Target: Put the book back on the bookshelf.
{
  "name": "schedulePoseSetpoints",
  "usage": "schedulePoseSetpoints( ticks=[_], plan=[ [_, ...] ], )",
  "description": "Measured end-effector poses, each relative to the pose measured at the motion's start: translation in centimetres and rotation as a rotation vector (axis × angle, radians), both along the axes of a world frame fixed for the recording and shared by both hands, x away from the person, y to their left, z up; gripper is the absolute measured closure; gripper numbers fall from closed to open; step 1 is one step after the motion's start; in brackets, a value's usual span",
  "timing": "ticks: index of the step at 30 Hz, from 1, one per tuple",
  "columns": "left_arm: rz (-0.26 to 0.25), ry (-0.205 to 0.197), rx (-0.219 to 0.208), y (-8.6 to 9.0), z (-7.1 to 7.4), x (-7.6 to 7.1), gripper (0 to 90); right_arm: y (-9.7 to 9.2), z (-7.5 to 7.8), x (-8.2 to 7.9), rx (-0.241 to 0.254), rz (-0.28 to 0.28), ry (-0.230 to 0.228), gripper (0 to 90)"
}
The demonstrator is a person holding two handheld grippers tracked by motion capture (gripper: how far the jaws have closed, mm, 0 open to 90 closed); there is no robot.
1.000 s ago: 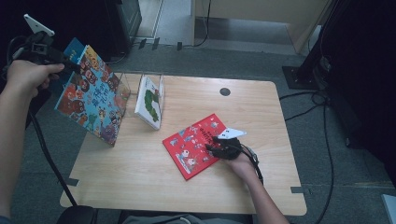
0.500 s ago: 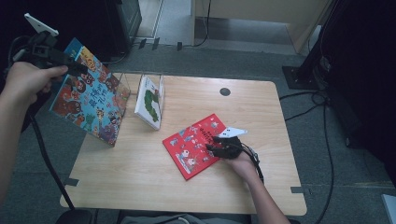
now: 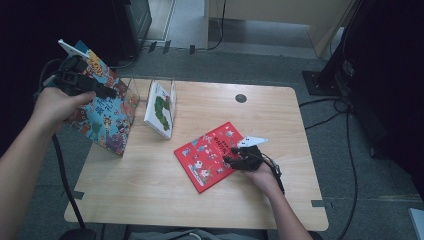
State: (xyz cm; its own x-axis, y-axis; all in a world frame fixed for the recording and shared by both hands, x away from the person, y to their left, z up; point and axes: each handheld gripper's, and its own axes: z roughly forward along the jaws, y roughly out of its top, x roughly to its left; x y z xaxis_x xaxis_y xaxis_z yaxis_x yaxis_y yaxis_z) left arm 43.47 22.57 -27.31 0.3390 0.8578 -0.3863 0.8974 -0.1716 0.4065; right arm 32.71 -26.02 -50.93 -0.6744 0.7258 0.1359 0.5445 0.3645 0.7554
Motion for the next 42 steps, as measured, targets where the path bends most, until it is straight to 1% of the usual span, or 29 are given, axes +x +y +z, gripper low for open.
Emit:
schedulePoseSetpoints(
  ticks=[1, 2, 3, 4, 7, 9, 12, 13, 15, 17, 20, 24, 26, 29, 31, 34, 36, 37, 38, 40, 42],
  plan=[
    [-0.008, 0.003, 0.005, -0.3, -0.4, -0.2, 54.1, -0.1, 0.0, 0.0, -0.005, 0.004, 0.000, 47.8],
    [-0.019, 0.003, 0.005, -0.5, -0.8, -0.3, 53.5, -0.3, 0.0, 0.0, -0.004, -0.004, 0.003, 47.8],
    [-0.024, 0.000, -0.001, -0.7, -1.1, -0.4, 53.5, -0.3, 0.0, 0.0, -0.004, -0.004, 0.003, 47.8],
    [-0.028, -0.003, -0.001, -0.8, -1.4, -0.5, 53.5, -0.4, 0.1, 0.0, 0.002, -0.011, 0.008, 47.8],
    [-0.040, -0.008, 0.003, -1.4, -2.4, -0.9, 52.9, -0.7, 0.2, 0.0, 0.005, -0.017, 0.006, 47.8],
    [-0.068, -0.008, -0.013, -1.9, -3.3, -1.2, 53.2, -0.8, 0.3, 0.0, 0.007, -0.022, 0.004, 47.8],
    [-0.104, -0.011, -0.008, -2.9, -4.4, -1.7, 53.4, -1.3, 0.5, -0.3, 0.008, -0.030, 0.015, 47.7],
    [-0.119, -0.014, -0.012, -3.2, -4.8, -1.8, 53.3, -1.5, 0.5, -0.4, 0.010, -0.032, 0.007, 47.7],
    [-0.129, -0.013, -0.013, -3.8, -5.3, -2.0, 52.8, -1.8, 0.5, -0.5, 0.017, -0.043, -0.002, 47.8],
    [-0.142, -0.018, -0.011, -4.5, -5.9, -2.1, 52.1, -2.1, 0.5, -0.6, 0.019, -0.052, 0.003, 47.8],
    [-0.164, -0.011, -0.015, -5.3, -6.9, -2.3, 51.2, -2.3, 0.4, -0.8, 0.020, -0.055, 0.001, 47.9],
    [-0.188, -0.006, -0.009, -6.5, -8.2, -2.5, 50.7, -2.4, 0.4, -1.1, 0.015, -0.060, 0.000, 47.9],
    [-0.199, -0.001, -0.020, -7.0, -8.9, -2.5, 50.7, -2.6, 0.3, -1.3, 0.015, -0.066, 0.002, 48.2],
    [-0.206, 0.006, -0.055, -7.7, -9.7, -2.6, 50.5, -2.9, 0.2, -1.6, 0.015, -0.076, 0.003, 48.3],
    [-0.224, 0.008, -0.050, -8.4, -10.4, -2.7, 50.5, -3.1, 0.1, -1.8, 0.014, -0.084, 0.006, 48.4],
    [-0.247, 0.024, -0.070, -9.5, -11.4, -2.8, 50.6, -3.5, -0.1, -2.1, 0.010, -0.092, 0.005, 48.5],
    [-0.263, 0.024, -0.055, -10.2, -11.9, -2.9, 50.6, -3.8, -0.1, -2.4, 0.018, -0.103, 0.003, 48.6],
    [-0.278, 0.022, -0.034, -10.6, -12.2, -2.9, 50.6, -3.8, -0.2, -2.5, 0.021, -0.105, 0.001, 48.6],
    [-0.287, 0.022, -0.027, -11.1, -12.6, -3.0, 50.6, -3.9, -0.2, -2.6, 0.023, -0.110, 0.000, 48.7],
    [-0.295, 0.031, -0.041, -11.6, -13.1, -3.0, 50.5, -4.2, -0.2, -2.8, 0.025, -0.119, -0.001, 48.8],
    [-0.305, 0.034, -0.043, -12.1, -13.7, -3.0, 50.4, -4.5, -0.2, -3.1, 0.026, -0.128, -0.004, 48.9]
  ],
)
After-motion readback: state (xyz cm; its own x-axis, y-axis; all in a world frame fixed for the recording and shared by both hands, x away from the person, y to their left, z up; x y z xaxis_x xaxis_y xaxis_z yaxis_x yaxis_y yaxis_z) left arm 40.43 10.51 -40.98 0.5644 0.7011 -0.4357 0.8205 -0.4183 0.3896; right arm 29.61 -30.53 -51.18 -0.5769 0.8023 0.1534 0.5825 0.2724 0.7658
